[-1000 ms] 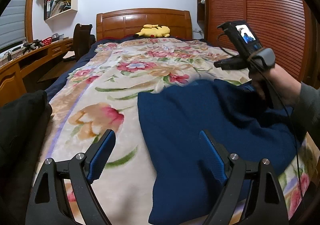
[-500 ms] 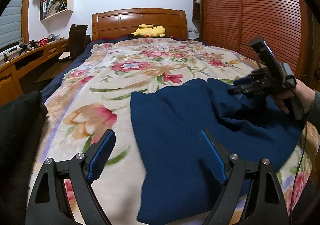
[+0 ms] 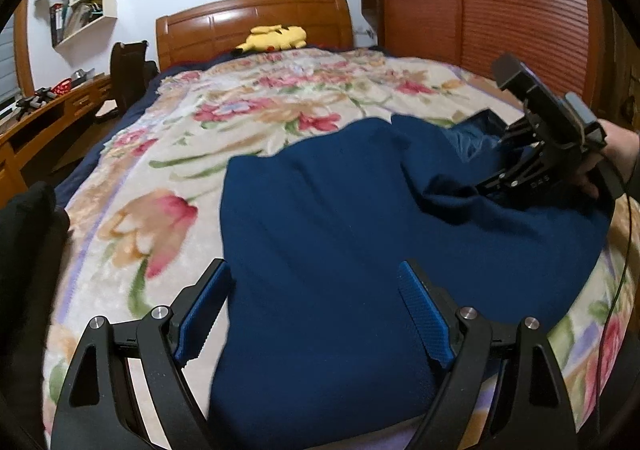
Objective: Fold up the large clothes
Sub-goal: 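Open the right tool and press the folded jacket flat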
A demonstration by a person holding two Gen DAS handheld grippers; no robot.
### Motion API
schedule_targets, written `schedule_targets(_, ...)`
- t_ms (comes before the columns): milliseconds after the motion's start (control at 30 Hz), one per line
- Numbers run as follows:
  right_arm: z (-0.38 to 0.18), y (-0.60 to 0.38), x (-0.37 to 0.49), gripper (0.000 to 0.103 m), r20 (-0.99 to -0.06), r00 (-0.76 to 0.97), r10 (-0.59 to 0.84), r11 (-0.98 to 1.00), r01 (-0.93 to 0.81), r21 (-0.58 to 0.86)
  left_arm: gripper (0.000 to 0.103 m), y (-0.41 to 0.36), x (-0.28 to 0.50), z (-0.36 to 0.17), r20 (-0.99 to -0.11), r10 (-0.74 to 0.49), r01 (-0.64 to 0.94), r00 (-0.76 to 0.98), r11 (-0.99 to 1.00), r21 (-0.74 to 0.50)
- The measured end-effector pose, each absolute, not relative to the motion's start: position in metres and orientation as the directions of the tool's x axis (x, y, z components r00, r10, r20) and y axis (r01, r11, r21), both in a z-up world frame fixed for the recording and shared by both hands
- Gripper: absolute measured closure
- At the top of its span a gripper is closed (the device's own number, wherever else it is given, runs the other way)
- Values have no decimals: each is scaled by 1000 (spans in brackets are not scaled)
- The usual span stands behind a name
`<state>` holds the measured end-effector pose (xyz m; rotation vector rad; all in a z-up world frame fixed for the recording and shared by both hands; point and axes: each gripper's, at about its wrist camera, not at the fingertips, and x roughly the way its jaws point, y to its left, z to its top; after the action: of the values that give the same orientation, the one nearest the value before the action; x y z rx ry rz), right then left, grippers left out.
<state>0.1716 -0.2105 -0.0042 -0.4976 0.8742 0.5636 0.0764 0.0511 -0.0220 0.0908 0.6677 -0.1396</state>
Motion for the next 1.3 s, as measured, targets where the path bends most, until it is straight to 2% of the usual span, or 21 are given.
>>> schedule_targets(133, -2, -204, 171, 52, -809, 532, 252, 743, -642, -190, 17, 49, 77, -23, -624, -99, 159, 775, 986, 41)
schedule_targets(167, -2, -199, 174, 69, -803, 540, 252, 737, -645, -202, 17, 49, 77, -24, -624, -99, 158, 775, 987, 40)
schedule_targets(200, -2, -196, 173, 80, -796, 554, 245, 730, -646, -224, 17, 48, 77, -24, -624, -98, 158, 775, 987, 40)
schedule_targets(233, 0, -196, 166, 98, -782, 579, 232, 727, -637, -256, 17, 49, 77, -23, -625, -98, 159, 775, 986, 42)
schedule_targets(333, 15, -198, 170, 100, -707, 670, 224, 752, -581, -312, 17, 47, 78, -25, -629, -95, 157, 772, 987, 44)
schedule_targets(500, 44, -194, 198, 101, -557, 821, 126, 848, -381, -370, 17, 46, 81, -29, -643, -87, 151, 761, 988, 44)
schedule_targets(567, 48, -190, 212, 101, -536, 837, 115, 871, -344, -351, 17, 47, 82, -31, -648, -82, 145, 757, 988, 45)
schedule_targets(700, 36, -177, 228, 101, -516, 856, 8, 872, -259, -416, 17, 51, 83, -34, -664, -90, 144, 742, 989, 27)
schedule_targets(733, 32, -178, 233, 98, -533, 846, 1, 876, -257, -407, 17, 51, 84, -35, -668, -90, 143, 738, 989, 24)
schedule_targets(800, 32, -185, 237, 71, -577, 817, 20, 904, -262, -339, 17, 51, 84, -35, -672, -90, 142, 735, 990, 22)
schedule_targets(833, 35, -191, 239, 45, -571, 821, 32, 915, -253, -313, 17, 51, 84, -35, -672, -90, 142, 735, 990, 23)
schedule_targets(867, 42, -201, 236, 30, -552, 833, 32, 925, -234, -300, 17, 51, 84, -35, -672, -89, 142, 735, 990, 24)
schedule_targets(967, 59, -236, 228, 28, -515, 857, 15, 954, -167, -249, 17, 51, 83, -34, -671, -87, 141, 736, 990, 27)
schedule_targets(1067, 60, -270, 223, 28, -540, 841, -5, 969, -129, -210, 17, 51, 83, -34, -671, -85, 141, 736, 990, 28)
schedule_targets(1167, 45, -298, 227, 28, -591, 806, -25, 971, -120, -204, 17, 52, 82, -34, -670, -85, 140, 738, 990, 28)
schedule_targets(1300, 18, -324, 231, 28, -673, 740, 9, 985, -121, -119, 17, 52, 83, -34, -671, -77, 136, 737, 990, 35)
